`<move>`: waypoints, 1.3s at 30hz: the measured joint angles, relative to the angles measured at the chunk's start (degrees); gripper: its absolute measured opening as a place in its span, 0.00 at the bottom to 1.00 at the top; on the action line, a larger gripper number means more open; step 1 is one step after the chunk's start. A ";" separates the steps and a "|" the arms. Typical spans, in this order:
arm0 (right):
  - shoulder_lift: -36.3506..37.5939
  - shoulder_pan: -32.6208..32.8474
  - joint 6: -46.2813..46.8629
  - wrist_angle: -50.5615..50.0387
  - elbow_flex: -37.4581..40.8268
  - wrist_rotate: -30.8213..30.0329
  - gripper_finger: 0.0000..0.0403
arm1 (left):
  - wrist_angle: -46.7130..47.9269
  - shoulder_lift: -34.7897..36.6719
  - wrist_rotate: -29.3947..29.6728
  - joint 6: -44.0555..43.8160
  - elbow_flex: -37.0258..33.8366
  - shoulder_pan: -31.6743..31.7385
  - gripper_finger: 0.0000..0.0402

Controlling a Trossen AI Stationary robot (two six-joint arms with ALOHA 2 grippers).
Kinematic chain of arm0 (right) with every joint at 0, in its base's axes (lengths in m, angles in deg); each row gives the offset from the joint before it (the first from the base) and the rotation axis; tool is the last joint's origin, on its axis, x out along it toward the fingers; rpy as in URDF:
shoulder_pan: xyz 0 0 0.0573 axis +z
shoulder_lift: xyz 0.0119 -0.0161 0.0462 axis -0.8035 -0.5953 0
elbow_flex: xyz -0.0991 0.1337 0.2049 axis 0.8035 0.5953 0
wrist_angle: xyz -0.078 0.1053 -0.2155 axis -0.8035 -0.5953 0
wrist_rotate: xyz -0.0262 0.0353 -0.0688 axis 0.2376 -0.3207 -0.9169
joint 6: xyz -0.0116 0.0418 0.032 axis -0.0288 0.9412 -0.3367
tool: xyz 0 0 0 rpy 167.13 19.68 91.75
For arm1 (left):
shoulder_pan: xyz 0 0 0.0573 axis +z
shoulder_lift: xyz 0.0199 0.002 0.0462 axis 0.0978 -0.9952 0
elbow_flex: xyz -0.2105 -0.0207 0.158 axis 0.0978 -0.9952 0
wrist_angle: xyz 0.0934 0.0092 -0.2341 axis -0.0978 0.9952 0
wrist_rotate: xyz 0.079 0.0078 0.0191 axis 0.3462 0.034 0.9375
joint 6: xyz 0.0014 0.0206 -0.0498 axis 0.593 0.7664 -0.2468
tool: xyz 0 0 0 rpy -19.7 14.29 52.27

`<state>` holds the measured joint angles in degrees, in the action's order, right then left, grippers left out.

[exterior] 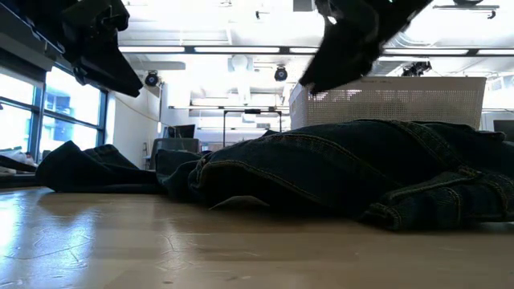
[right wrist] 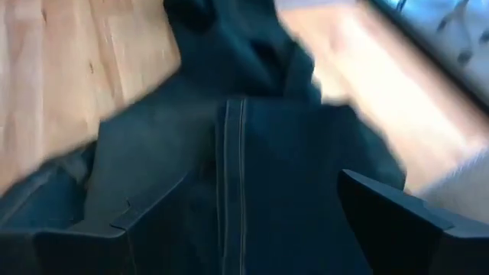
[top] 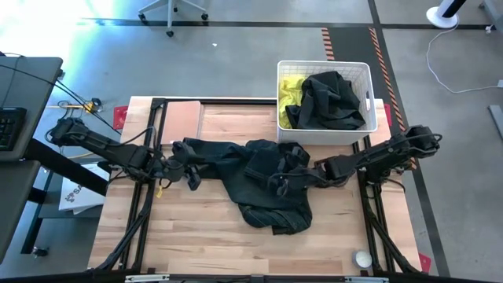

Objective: Sort clothes
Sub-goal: Put the dark blue jeans into the white laundry bin

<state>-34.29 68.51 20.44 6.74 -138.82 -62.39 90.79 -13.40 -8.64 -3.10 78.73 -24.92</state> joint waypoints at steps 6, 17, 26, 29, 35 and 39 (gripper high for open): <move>0.00 -0.03 14.62 -12.71 0.00 1.52 0.80 | 0.00 -1.89 -0.12 -0.23 0.00 0.00 0.36; -3.61 -0.02 38.96 -25.76 0.00 6.47 0.80 | 17.36 -3.87 -1.49 -19.52 0.00 2.99 0.36; -10.85 -0.04 42.01 -25.32 -0.07 10.61 0.80 | 24.57 -3.96 -8.13 -31.36 -4.38 7.08 0.36; -11.90 -0.04 42.01 -24.55 -0.07 11.04 0.80 | 18.90 -3.96 -10.24 -31.35 -8.44 8.31 0.36; -11.87 -0.04 40.58 -24.07 -0.07 11.02 0.80 | 1.45 -3.96 -15.51 -26.59 -16.07 9.73 0.36; -11.87 -0.04 39.82 -23.11 0.01 10.96 0.80 | -18.17 -3.96 -19.21 -18.77 -20.88 9.94 0.35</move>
<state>-46.16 68.47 60.26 -16.37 -138.81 -51.43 72.63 -17.36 -27.84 -21.87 57.85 -14.98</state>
